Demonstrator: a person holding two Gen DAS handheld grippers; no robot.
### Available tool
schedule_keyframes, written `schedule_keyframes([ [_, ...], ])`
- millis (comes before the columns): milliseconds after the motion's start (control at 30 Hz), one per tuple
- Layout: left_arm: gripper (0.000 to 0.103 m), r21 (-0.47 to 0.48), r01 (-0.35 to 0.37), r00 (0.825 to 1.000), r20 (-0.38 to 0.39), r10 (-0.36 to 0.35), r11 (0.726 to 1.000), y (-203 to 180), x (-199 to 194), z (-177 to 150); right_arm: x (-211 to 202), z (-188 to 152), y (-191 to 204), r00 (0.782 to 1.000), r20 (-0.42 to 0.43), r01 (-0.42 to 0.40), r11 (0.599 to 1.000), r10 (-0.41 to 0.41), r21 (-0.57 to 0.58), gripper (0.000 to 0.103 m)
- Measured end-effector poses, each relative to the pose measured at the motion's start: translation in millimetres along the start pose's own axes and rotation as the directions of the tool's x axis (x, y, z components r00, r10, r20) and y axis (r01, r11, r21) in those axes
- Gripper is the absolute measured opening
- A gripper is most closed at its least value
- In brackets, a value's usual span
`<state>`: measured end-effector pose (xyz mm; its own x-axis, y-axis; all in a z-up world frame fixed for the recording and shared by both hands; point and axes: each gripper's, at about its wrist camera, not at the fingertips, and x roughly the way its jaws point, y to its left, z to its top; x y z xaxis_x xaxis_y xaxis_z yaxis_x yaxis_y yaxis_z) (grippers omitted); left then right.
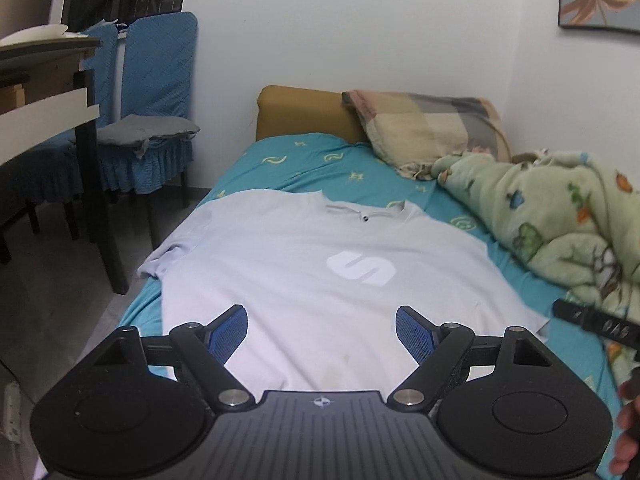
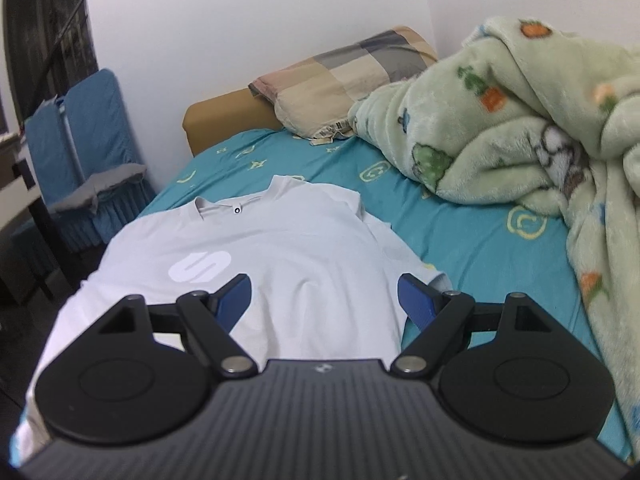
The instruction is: Fold clothes
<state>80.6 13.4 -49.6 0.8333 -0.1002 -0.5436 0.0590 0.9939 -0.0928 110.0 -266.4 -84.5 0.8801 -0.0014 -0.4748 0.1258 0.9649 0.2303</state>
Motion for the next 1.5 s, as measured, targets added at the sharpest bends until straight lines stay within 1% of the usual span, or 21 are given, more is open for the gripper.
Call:
schedule_keyframes([
  [200, 0.088, 0.020, 0.023, 1.000, 0.005, -0.023, 1.000, -4, 4, -6, 8, 4, -15, 1.000, -0.005, -0.009, 0.997, 0.010, 0.076, 0.082],
  [267, 0.088, 0.023, 0.024, 1.000, -0.005, -0.024, 0.999, -6, 5, -8, 16, 8, -23, 1.000, -0.002, -0.028, 0.993, 0.028, 0.114, 0.071],
  [400, 0.089, 0.007, 0.024, 1.000, -0.020, -0.024, 1.000, -6, 8, -12, 46, 21, -52, 0.999, -0.001, -0.038, 0.975, 0.039, 0.218, 0.074],
  [467, 0.089, -0.030, -0.006, 1.000, -0.027, 0.006, 1.000, -1, 9, -13, 65, 21, -74, 1.000, -0.015, 0.017, 0.955, -0.013, 0.296, 0.083],
  [567, 0.089, -0.110, -0.024, 0.999, -0.040, 0.020, 0.994, 10, 10, -16, 92, 13, -105, 0.996, -0.046, 0.094, 0.915, -0.083, 0.391, 0.083],
  [633, 0.089, -0.157, -0.006, 0.999, -0.042, 0.000, 0.988, 17, 13, -15, 110, 3, -119, 0.993, -0.081, 0.113, 0.884, -0.086, 0.454, 0.083],
  [700, 0.089, -0.184, 0.000, 0.999, -0.042, -0.008, 0.983, 21, 19, -12, 125, -3, -124, 0.994, -0.083, 0.097, 0.875, -0.065, 0.475, 0.083],
  [800, 0.089, -0.215, 0.002, 0.999, -0.046, -0.012, 0.977, 27, 31, -10, 150, -9, -113, 0.988, -0.144, 0.112, 0.913, -0.059, 0.393, 0.082],
  [867, 0.089, -0.242, 0.005, 0.999, -0.049, -0.018, 0.970, 30, 39, -9, 153, -12, -98, 0.988, -0.143, 0.109, 0.937, -0.064, 0.333, 0.080],
  [933, 0.089, -0.276, 0.007, 0.998, -0.053, -0.023, 0.961, 35, 45, -8, 154, -13, -80, 0.988, -0.143, 0.095, 0.960, -0.059, 0.264, 0.061],
  [967, 0.089, -0.292, 0.008, 0.998, -0.055, -0.026, 0.956, 38, 48, -7, 153, -12, -70, 0.988, -0.145, 0.082, 0.971, -0.050, 0.224, 0.039],
  [1000, 0.089, -0.307, 0.009, 0.998, -0.055, -0.027, 0.952, 40, 51, -7, 151, -10, -56, 0.988, -0.136, 0.096, 0.985, -0.077, 0.142, 0.017],
  [1033, 0.089, -0.316, 0.006, 0.998, -0.050, -0.023, 0.949, 42, 52, -6, 148, -7, -39, 0.985, -0.115, 0.133, 0.991, -0.128, 0.032, 0.010],
  [1067, 0.089, -0.324, 0.000, 0.999, -0.044, -0.015, 0.946, 45, 53, -5, 144, -4, -22, 0.981, -0.076, 0.171, 0.982, -0.177, -0.083, 0.009],
  [1133, 0.087, -0.344, -0.016, 1.000, -0.028, 0.007, 0.939, 50, 53, -3, 134, 1, 4, 0.984, 0.009, 0.173, 0.955, -0.176, -0.242, 0.007],
  [1167, 0.087, -0.357, -0.027, 1.000, -0.010, 0.025, 0.934, 53, 51, -1, 129, 3, 17, 0.984, 0.052, 0.176, 0.932, -0.168, -0.318, 0.007],
  [1233, 0.086, -0.382, -0.041, 0.998, 0.029, 0.057, 0.923, 60, 46, 2, 120, 2, 47, 0.990, 0.108, 0.126, 0.890, -0.086, -0.439, 0.007],
  [1333, 0.086, -0.407, -0.066, 0.993, 0.065, 0.101, 0.911, 69, 39, 6, 113, -11, 94, 0.994, 0.082, -0.017, 0.816, 0.079, -0.578, 0.007],
  [1367, 0.086, -0.412, -0.072, 0.991, 0.073, 0.112, 0.908, 71, 38, 7, 115, -15, 105, 0.991, 0.030, -0.091, 0.804, 0.134, -0.588, 0.007],
  [1433, 0.086, -0.415, -0.078, 0.991, 0.070, 0.117, 0.906, 73, 38, 8, 120, -25, 116, 0.973, -0.082, -0.223, 0.810, 0.213, -0.543, 0.008],
  [1500, 0.086, -0.416, -0.081, 0.991, 0.061, 0.116, 0.906, 73, 38, 8, 124, -27, 111, 0.955, -0.156, -0.297, 0.834, 0.253, -0.464, 0.013],
])
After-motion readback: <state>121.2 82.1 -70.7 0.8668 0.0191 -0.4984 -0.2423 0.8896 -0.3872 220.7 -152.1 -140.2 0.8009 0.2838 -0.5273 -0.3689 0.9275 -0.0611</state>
